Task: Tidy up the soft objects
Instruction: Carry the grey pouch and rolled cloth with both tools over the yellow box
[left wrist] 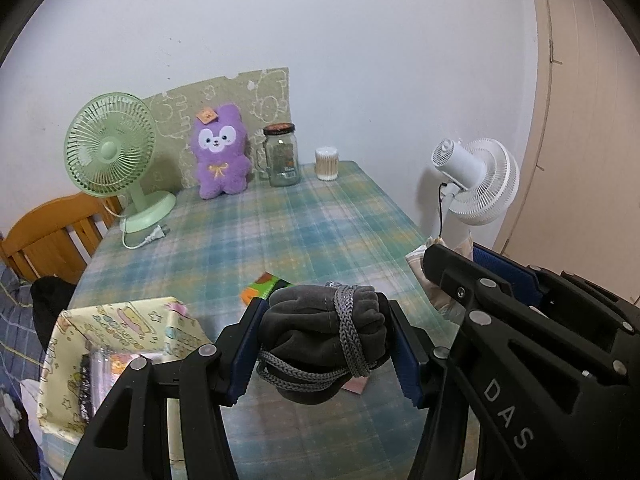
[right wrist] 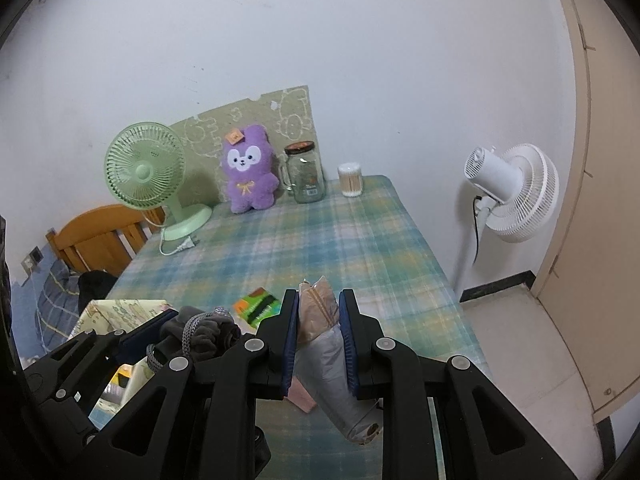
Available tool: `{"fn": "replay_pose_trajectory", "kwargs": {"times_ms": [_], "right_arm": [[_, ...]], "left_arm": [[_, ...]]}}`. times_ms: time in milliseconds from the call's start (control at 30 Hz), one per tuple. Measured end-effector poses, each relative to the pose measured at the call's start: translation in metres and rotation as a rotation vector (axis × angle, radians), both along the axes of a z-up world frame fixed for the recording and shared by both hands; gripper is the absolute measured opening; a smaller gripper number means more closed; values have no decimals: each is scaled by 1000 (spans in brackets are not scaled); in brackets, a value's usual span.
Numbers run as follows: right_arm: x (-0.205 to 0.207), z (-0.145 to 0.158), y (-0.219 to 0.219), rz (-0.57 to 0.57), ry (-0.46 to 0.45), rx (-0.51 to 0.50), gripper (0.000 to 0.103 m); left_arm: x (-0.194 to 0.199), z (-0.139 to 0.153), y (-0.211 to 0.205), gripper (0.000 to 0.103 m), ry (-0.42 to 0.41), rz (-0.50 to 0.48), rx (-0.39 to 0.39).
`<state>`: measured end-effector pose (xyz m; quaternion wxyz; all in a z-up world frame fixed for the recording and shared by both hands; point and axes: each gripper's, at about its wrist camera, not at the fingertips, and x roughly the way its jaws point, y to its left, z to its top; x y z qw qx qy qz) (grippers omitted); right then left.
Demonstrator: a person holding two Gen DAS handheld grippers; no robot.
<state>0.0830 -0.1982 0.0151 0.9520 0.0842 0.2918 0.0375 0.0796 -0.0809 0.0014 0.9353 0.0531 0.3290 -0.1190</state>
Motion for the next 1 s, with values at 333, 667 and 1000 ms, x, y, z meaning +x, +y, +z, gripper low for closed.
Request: {"fn": "replay_pose_trajectory", "kwargs": {"times_ms": [333, 667, 1000], "right_arm": [[2, 13, 32, 26, -32, -20, 23], [3, 24, 65, 89, -63, -36, 23], [3, 33, 93, 133, -93, -57, 23]], "left_arm": [[1, 9, 29, 60, -28, 40, 9], [-4, 19, 61, 60, -59, 96, -4], [-7, 26, 88, 60, -79, 128, -16]]}}
